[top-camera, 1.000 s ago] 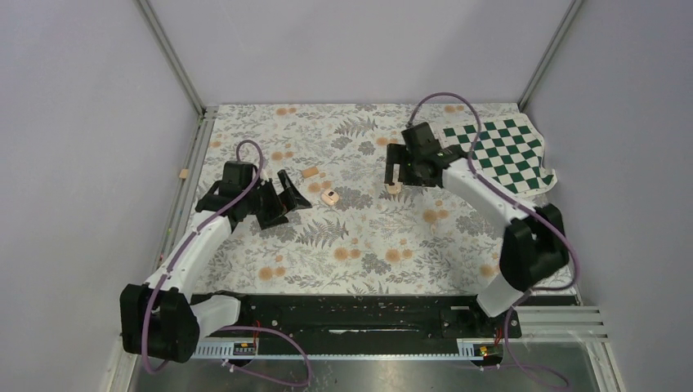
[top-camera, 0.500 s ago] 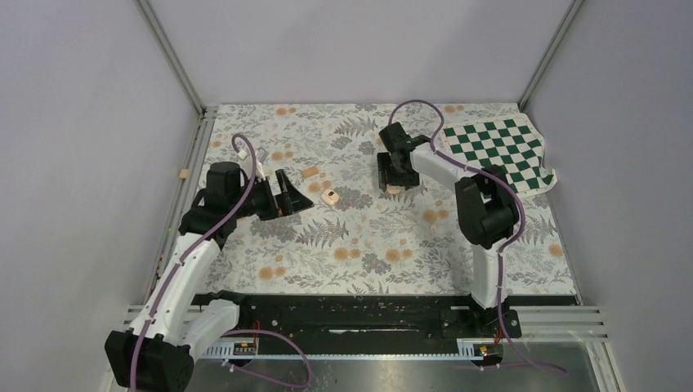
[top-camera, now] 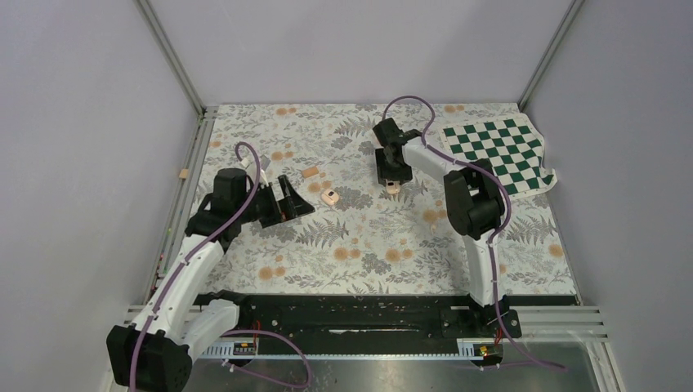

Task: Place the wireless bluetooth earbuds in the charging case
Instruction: Adjust the charging case at the center of the board.

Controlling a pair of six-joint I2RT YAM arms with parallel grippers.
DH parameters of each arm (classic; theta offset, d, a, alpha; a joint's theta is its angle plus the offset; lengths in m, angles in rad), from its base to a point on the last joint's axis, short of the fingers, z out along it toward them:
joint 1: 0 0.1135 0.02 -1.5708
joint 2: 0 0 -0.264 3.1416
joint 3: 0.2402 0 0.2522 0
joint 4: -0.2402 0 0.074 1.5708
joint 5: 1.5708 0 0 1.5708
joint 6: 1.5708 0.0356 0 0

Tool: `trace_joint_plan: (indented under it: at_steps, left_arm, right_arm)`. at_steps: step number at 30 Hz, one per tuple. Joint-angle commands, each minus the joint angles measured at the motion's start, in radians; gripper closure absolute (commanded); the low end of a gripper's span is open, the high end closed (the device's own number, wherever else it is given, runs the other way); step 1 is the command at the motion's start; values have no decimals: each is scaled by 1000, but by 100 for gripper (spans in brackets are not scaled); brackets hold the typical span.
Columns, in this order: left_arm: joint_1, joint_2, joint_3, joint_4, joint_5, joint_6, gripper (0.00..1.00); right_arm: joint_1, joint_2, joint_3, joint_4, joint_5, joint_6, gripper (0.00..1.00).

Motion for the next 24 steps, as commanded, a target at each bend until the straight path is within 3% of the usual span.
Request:
trace_joint_plan:
  at_steps: [1, 5, 14, 24]
  left_arm:
    - [-4, -3, -18, 56, -53, -18, 1]
    - [-4, 32, -3, 49, -28, -39, 1]
    - [-4, 37, 15, 28, -25, -45, 1]
    - [-4, 46, 5, 4, -61, 14, 1]
  right_arm:
    - [-7, 28, 55, -49, 18, -14, 43]
    - [-8, 8, 39, -50, 7, -12, 45]
    - [-8, 0, 9, -43, 12, -8, 30]
    - [-8, -4, -23, -15, -13, 2, 51]
